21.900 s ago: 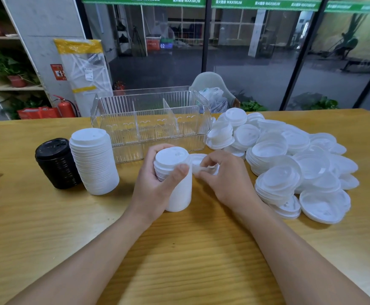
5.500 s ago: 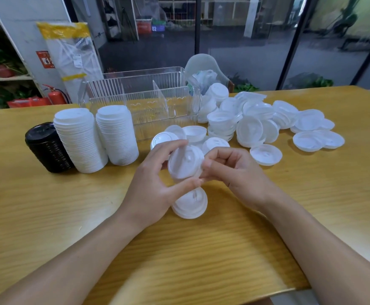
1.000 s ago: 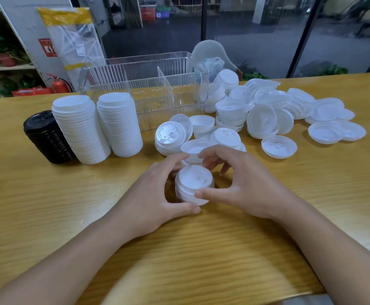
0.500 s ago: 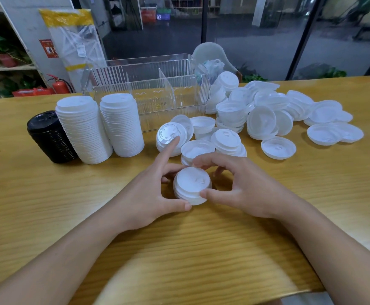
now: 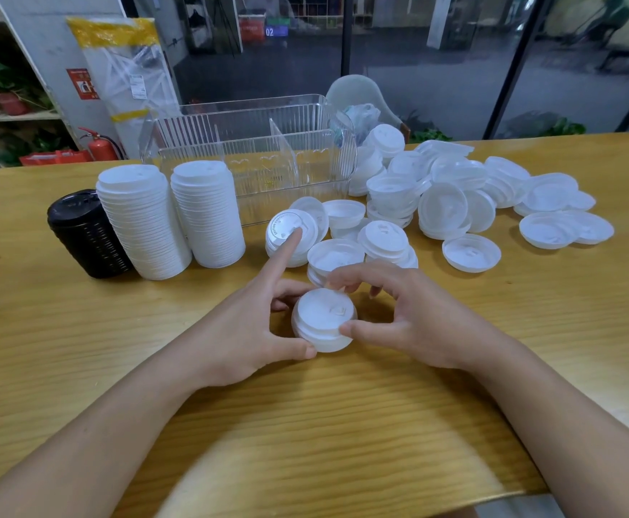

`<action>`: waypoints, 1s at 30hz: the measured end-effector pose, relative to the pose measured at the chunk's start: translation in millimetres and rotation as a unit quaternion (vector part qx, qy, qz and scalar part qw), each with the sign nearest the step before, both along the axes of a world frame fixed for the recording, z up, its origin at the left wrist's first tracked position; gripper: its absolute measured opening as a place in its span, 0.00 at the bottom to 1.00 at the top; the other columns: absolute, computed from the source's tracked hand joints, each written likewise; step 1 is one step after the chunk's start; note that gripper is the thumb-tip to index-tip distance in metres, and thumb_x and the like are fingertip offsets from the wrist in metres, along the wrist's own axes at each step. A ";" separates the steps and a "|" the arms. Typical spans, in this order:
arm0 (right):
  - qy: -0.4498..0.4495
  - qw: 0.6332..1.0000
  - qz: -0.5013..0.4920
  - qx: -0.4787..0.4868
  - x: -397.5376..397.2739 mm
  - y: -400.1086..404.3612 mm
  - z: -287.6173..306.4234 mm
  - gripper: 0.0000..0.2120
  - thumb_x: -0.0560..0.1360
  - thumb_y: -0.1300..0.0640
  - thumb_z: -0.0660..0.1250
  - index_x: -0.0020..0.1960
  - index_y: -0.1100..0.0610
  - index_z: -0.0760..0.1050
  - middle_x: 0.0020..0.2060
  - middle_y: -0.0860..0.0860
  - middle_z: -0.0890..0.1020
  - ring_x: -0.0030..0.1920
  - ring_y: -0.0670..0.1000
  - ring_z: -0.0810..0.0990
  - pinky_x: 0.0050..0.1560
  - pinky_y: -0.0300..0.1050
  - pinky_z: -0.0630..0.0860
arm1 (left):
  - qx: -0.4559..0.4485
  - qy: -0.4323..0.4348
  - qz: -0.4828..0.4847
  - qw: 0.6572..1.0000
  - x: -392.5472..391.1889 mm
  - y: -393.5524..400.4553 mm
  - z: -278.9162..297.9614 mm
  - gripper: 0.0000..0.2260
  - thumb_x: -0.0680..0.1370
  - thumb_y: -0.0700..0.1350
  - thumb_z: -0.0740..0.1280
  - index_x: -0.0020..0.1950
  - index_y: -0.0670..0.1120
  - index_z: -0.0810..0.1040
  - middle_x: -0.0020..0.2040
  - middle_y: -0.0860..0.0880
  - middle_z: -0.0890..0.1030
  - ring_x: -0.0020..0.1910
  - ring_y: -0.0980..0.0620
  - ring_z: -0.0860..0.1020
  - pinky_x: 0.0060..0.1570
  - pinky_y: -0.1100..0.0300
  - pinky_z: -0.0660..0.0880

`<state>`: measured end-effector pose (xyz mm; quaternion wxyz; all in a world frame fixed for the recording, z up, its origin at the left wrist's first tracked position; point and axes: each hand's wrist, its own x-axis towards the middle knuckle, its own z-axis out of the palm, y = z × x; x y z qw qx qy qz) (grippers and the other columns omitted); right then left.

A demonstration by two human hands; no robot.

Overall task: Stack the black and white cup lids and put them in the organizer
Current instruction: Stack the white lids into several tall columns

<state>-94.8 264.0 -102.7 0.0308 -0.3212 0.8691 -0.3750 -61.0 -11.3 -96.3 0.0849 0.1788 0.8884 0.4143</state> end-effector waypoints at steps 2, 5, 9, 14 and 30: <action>0.007 1.000 -0.001 0.001 -0.5 -0.2 -1.5 0.25 0.77 0.47 0.80 0.72 0.40 0.77 0.65 0.41 0.82 0.69 0.47 0.78 0.66 0.49 0.76 | -0.003 0.000 0.001 1.000 -0.4 -1.1 0.4 0.62 0.74 0.44 0.84 0.86 0.71 0.39 0.69 0.69 0.81 0.73 0.66 0.75 0.76 0.60 0.69; 0.024 1.000 0.000 0.008 -0.1 -2.4 -3.2 0.27 0.78 0.47 0.79 0.75 0.41 0.76 0.65 0.40 0.81 0.70 0.45 0.78 0.67 0.44 0.75 | -0.010 -0.002 -0.002 1.000 -2.8 -4.6 0.3 0.62 0.74 0.44 0.84 0.87 0.70 0.40 0.69 0.69 0.81 0.73 0.66 0.75 0.75 0.62 0.69; 0.053 0.998 -0.017 -0.004 -0.1 -4.1 -5.5 0.27 0.77 0.45 0.79 0.75 0.42 0.77 0.63 0.38 0.82 0.67 0.45 0.79 0.62 0.40 0.75 | -0.038 0.007 -0.016 0.999 -6.7 -11.4 1.6 0.55 0.72 0.49 0.86 0.87 0.68 0.53 0.72 0.68 0.78 0.75 0.66 0.74 0.78 0.58 0.69; 0.142 0.979 -0.121 -0.083 -11.0 2.3 -6.7 0.14 0.77 0.54 0.81 0.61 0.48 0.85 0.52 0.42 0.83 0.54 0.50 0.81 0.50 0.39 0.73 | -0.058 0.072 0.013 0.996 0.5 -3.5 2.6 0.38 0.71 0.63 0.83 0.78 0.70 0.71 0.70 0.73 0.76 0.73 0.69 0.72 0.75 0.60 0.70; 0.024 0.981 -0.137 -0.134 -42.4 -22.0 30.0 0.06 0.85 0.50 0.70 0.52 0.51 0.82 0.45 0.46 0.86 0.46 0.45 0.83 0.49 0.44 0.76 | -0.024 0.102 0.056 0.993 -4.0 -4.5 -0.9 0.31 0.72 0.63 0.82 0.72 0.67 0.77 0.67 0.74 0.76 0.71 0.67 0.74 0.69 0.64 0.71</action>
